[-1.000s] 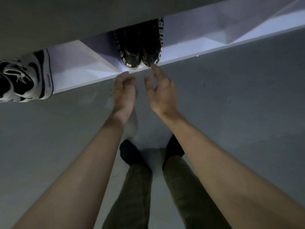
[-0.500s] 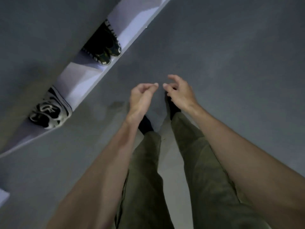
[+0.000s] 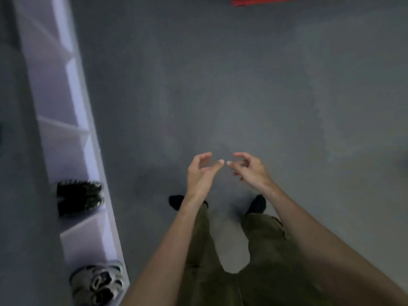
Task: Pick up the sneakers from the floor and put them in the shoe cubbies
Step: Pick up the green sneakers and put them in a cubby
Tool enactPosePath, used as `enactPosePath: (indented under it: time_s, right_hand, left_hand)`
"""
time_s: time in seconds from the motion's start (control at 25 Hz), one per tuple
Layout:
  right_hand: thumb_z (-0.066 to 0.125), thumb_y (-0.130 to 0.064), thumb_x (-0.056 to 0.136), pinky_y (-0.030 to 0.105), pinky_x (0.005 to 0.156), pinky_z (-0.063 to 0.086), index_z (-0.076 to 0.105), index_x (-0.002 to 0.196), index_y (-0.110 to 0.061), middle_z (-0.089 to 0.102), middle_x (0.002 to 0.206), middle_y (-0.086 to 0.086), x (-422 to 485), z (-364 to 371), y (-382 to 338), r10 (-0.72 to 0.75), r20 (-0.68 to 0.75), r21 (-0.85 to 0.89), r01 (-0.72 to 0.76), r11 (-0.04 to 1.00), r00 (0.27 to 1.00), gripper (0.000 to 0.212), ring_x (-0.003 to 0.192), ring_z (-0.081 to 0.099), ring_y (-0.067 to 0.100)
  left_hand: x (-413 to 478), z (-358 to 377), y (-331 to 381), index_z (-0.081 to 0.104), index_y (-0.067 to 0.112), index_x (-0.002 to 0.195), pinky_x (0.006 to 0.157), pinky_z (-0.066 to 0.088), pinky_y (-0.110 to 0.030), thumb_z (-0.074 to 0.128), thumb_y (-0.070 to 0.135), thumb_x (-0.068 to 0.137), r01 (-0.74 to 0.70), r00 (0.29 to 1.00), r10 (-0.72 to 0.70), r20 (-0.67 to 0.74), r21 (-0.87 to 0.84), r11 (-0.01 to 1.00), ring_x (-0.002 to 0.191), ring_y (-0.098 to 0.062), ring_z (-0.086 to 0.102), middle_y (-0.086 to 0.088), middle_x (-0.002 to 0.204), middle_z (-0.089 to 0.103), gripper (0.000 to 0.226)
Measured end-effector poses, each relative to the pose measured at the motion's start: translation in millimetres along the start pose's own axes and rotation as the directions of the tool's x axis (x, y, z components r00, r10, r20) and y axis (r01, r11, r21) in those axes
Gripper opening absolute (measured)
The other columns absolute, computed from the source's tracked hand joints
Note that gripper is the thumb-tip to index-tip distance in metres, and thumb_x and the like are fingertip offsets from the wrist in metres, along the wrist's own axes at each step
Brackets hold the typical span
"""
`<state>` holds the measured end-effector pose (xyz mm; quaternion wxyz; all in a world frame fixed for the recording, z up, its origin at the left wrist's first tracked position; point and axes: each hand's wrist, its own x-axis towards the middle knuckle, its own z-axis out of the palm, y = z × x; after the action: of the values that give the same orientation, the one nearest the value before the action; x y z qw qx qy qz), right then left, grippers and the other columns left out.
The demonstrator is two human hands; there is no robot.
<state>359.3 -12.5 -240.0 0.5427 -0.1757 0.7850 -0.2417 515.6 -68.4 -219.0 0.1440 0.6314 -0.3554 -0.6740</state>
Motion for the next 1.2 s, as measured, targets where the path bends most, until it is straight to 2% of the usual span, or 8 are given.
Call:
enactPosePath:
  time_s: [0.12, 0.32, 0.48, 0.64, 0.76, 0.92, 1.08, 1.2]
  right_hand:
    - [0.073, -0.029, 0.089, 0.03, 0.067, 0.05, 0.064, 0.114, -0.019, 0.07, 0.093, 0.005, -29.9, -95.8, 57.1, 0.09, -0.108, 0.245, -0.062, 0.967, 0.99, 0.029, 0.081, 0.064, 0.019]
    - [0.072, -0.023, 0.09, 0.028, 0.06, 0.046, 0.065, 0.11, -0.014, 0.067, 0.085, 0.005, -81.2, -253.9, 144.7, 0.153, -0.241, 0.532, -0.001, 0.846, 0.958, 0.023, 0.07, 0.06, 0.018]
    - [0.074, -0.033, 0.084, 0.032, 0.067, 0.051, 0.066, 0.105, -0.022, 0.07, 0.092, 0.004, -127.9, -410.2, 206.5, 0.124, -0.425, 0.589, 0.17, 0.79, 0.896, 0.025, 0.079, 0.065, 0.018]
    - [0.072, -0.034, 0.085, 0.033, 0.069, 0.054, 0.065, 0.109, -0.021, 0.072, 0.097, 0.005, -165.3, -544.9, 270.9, 0.129, -0.567, 0.589, 0.291, 0.754, 0.813, 0.028, 0.081, 0.067, 0.02]
    - [0.069, -0.027, 0.091, 0.031, 0.062, 0.053, 0.064, 0.115, -0.016, 0.07, 0.1, 0.007, -176.7, -613.0, 329.5, 0.222, -0.586, 0.656, 0.295, 0.694, 0.779, 0.027, 0.078, 0.067, 0.02]
    - [0.073, -0.048, 0.077, 0.04, 0.08, 0.058, 0.069, 0.113, -0.023, 0.073, 0.101, 0.004, -182.2, -695.4, 407.9, 0.385, -0.574, 0.727, 0.233, 0.646, 0.723, 0.044, 0.093, 0.072, 0.023]
    - [0.073, -0.028, 0.088, 0.032, 0.059, 0.052, 0.065, 0.12, -0.011, 0.068, 0.094, 0.009, -195.4, -789.8, 476.0, 0.522, -0.521, 0.824, 0.238, 0.514, 0.675, 0.037, 0.076, 0.066, 0.024]
    - [0.072, -0.025, 0.09, 0.03, 0.059, 0.05, 0.063, 0.121, -0.008, 0.068, 0.09, 0.006, -204.3, -861.8, 521.1, 0.579, -0.509, 0.853, 0.282, 0.439, 0.637, 0.036, 0.077, 0.064, 0.021]
  left_hand:
    - [-35.5, 116.1, 23.4, 0.063, 0.018, 0.12, 0.088, 0.054, -0.033, 0.081, 0.029, 0.08, -0.095, 0.98, 0.064, 0.191, 0.156, 0.983, 0.094, -0.01, 0.067, -0.002, 0.115, 0.071, 0.046]
    - [-90.5, 306.4, 14.2, 0.068, 0.019, 0.088, 0.078, 0.048, -0.026, 0.075, 0.02, 0.086, -0.197, 0.945, 0.073, 0.318, 0.379, 0.904, 0.077, -0.006, 0.061, 0.004, 0.085, 0.069, 0.008]
    - [-147.2, 450.3, -15.6, 0.062, 0.015, 0.105, 0.063, 0.047, -0.027, 0.064, 0.025, 0.095, -0.202, 0.907, -0.057, 0.418, 0.549, 0.811, 0.068, -0.013, 0.059, -0.004, 0.096, 0.067, 0.014]
    - [-198.5, 594.3, -34.5, 0.065, 0.015, 0.1, 0.073, 0.047, -0.029, 0.065, 0.026, 0.094, -0.333, 0.834, -0.071, 0.548, 0.6, 0.727, 0.084, -0.016, 0.06, -0.005, 0.1, 0.067, 0.013]
    - [-220.3, 700.0, -45.5, 0.068, 0.011, 0.101, 0.087, 0.046, -0.031, 0.07, 0.029, 0.09, -0.43, 0.775, -0.048, 0.63, 0.582, 0.691, 0.09, -0.013, 0.058, 0.0, 0.093, 0.066, 0.02]
    - [-236.0, 843.5, -69.1, 0.057, 0.015, 0.121, 0.073, 0.055, -0.032, 0.071, 0.029, 0.09, -0.425, 0.706, -0.146, 0.692, 0.581, 0.694, 0.084, -0.021, 0.066, -0.001, 0.1, 0.066, 0.037]
    - [-251.7, 984.3, -99.2, 0.068, 0.006, 0.114, 0.075, 0.048, -0.027, 0.074, 0.027, 0.088, -0.507, 0.665, -0.242, 0.707, 0.665, 0.548, 0.083, -0.013, 0.06, -0.003, 0.099, 0.067, 0.034]
    - [-272.6, 1077.8, -111.2, 0.065, 0.008, 0.117, 0.075, 0.051, -0.029, 0.075, 0.028, 0.086, -0.567, 0.635, -0.301, 0.712, 0.694, 0.444, 0.083, -0.015, 0.062, -0.004, 0.101, 0.067, 0.038]
